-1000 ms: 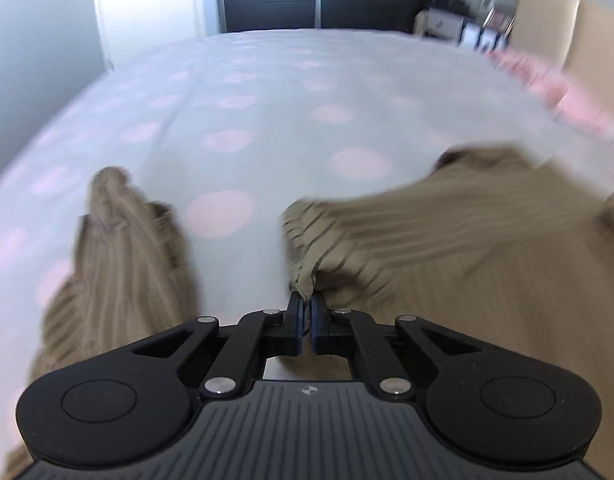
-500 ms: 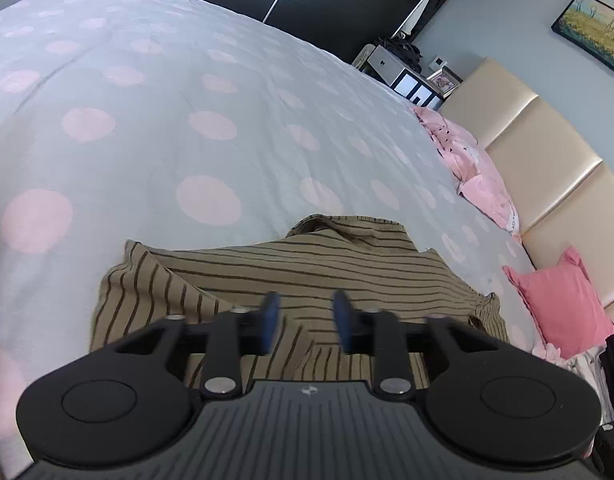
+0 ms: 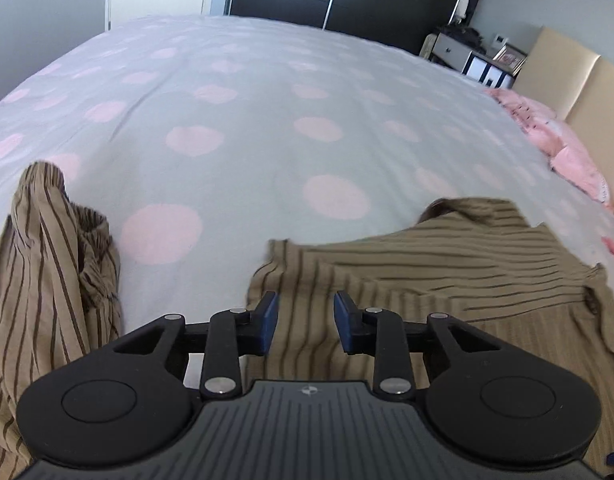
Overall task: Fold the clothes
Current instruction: 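Lay the sleeve down and open the left gripper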
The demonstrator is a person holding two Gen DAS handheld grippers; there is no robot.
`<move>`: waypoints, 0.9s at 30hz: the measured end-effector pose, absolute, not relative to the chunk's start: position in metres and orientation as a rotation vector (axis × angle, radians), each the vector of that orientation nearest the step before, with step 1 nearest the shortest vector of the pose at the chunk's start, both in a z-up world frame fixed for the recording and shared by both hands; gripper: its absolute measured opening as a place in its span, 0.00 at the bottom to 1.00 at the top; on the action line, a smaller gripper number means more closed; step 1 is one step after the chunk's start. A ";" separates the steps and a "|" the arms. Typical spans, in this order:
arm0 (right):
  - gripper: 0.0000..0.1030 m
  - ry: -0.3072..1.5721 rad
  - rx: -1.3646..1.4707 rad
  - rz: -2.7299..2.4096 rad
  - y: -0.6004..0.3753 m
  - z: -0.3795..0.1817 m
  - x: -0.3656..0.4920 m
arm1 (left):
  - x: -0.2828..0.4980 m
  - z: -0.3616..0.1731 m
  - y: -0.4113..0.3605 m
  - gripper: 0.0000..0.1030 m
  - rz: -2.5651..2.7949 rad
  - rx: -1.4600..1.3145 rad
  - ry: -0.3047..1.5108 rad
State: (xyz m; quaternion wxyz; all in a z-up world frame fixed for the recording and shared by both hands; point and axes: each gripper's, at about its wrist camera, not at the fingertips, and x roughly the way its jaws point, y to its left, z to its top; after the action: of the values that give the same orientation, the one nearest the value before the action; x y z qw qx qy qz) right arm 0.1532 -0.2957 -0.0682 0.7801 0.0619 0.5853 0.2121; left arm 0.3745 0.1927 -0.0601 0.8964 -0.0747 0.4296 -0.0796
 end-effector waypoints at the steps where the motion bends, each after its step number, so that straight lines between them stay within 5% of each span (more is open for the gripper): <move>1: 0.62 1.266 0.135 0.458 -0.296 -0.069 0.153 | 0.378 -0.067 0.193 0.27 -0.164 -0.149 0.904; 17: 0.70 1.290 0.152 0.472 -0.296 -0.073 0.164 | 0.449 -0.083 0.213 0.26 0.079 -0.165 0.775; 27: 0.72 1.290 0.158 0.479 -0.294 -0.076 0.168 | 0.376 -0.043 0.170 0.25 -0.085 -0.022 0.794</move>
State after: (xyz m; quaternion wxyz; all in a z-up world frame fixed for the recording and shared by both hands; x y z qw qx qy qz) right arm 0.1679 -0.2940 -0.0758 0.7694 0.0729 0.5948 0.2209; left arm 0.3760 0.1698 -0.0434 0.9212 -0.0108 0.3867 -0.0412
